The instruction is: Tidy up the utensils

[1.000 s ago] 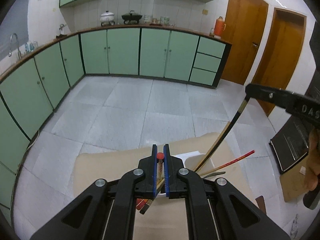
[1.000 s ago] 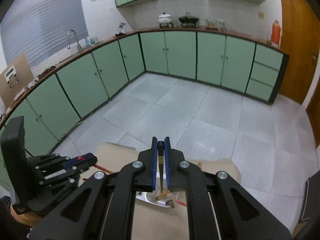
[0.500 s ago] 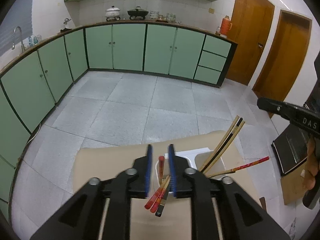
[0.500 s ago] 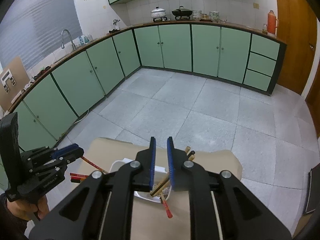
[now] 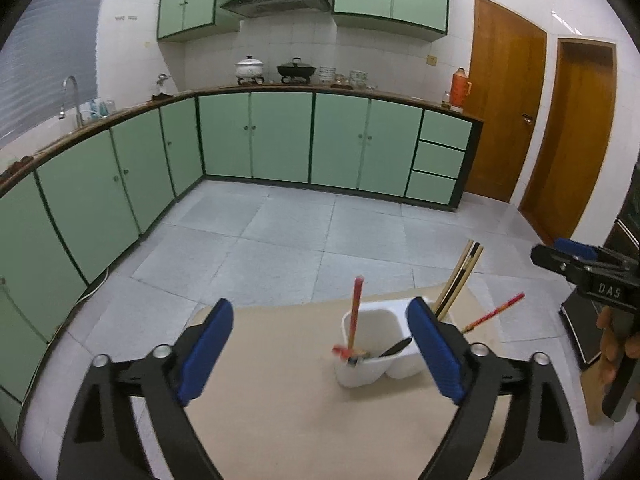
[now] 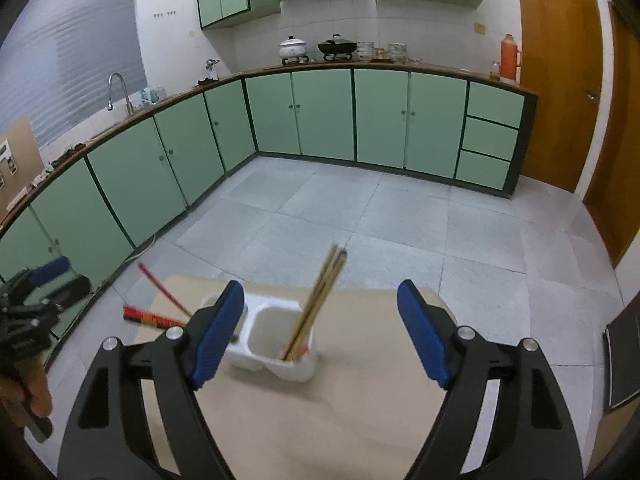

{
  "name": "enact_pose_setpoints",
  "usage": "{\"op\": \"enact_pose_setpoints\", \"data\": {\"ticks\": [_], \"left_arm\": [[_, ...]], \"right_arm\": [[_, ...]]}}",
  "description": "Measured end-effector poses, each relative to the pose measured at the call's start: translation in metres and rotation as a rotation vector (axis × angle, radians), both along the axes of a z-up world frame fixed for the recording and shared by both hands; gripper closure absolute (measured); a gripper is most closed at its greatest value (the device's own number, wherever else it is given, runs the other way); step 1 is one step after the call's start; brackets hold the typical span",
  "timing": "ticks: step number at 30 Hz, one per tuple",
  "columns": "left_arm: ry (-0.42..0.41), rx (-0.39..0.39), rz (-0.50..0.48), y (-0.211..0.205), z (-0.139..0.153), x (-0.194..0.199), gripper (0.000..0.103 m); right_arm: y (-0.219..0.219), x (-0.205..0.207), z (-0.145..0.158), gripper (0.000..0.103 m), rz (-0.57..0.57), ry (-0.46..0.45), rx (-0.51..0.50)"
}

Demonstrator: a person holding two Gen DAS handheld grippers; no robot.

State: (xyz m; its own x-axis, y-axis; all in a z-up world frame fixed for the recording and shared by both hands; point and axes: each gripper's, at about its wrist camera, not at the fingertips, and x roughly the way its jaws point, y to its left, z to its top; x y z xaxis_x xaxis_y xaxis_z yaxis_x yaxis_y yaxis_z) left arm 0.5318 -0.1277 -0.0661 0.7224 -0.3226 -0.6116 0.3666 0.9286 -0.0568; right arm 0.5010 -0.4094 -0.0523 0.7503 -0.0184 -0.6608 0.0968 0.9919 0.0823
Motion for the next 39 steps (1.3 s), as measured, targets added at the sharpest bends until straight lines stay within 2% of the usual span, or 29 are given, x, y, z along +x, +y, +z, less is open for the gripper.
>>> {"op": "enact_pose_setpoints", "data": {"ticks": [3, 9, 16, 20, 25, 28, 32, 35, 39], "left_arm": [[-0.014, 0.015, 0.023, 0.008, -0.004, -0.013, 0.006], [-0.051, 0.052, 0.047, 0.023, -0.016, -0.050, 0.006], [-0.072, 0.045, 0.086, 0.045, -0.030, -0.100, 0.006], [-0.080, 0.030, 0.092, 0.054, -0.037, -0.136, 0.006], [-0.113, -0.029, 0.108, 0.073, -0.038, -0.184, 0.006], [-0.140, -0.049, 0.136, 0.084, -0.035, -0.213, 0.006], [-0.146, -0.055, 0.163, 0.094, -0.031, -0.245, 0.006], [-0.151, -0.051, 0.178, 0.103, -0.027, -0.265, 0.006], [-0.152, -0.060, 0.206, 0.116, -0.023, -0.295, 0.006]], "right_arm": [[0.009, -0.024, -0.009, 0.013, -0.004, -0.013, -0.029], [0.036, -0.074, -0.018, 0.006, 0.006, -0.085, -0.141], [0.059, -0.139, -0.034, 0.006, -0.034, -0.156, -0.181], [0.070, -0.177, -0.038, 0.006, -0.088, -0.177, -0.171], [0.081, -0.227, -0.045, 0.006, -0.127, -0.208, -0.155], [0.092, -0.250, -0.048, 0.006, -0.146, -0.193, -0.134], [0.107, -0.274, -0.052, 0.006, -0.137, -0.145, -0.104], [0.121, -0.300, -0.047, 0.006, -0.129, -0.158, -0.115], [0.128, -0.330, -0.040, 0.006, -0.133, -0.179, -0.077]]}}
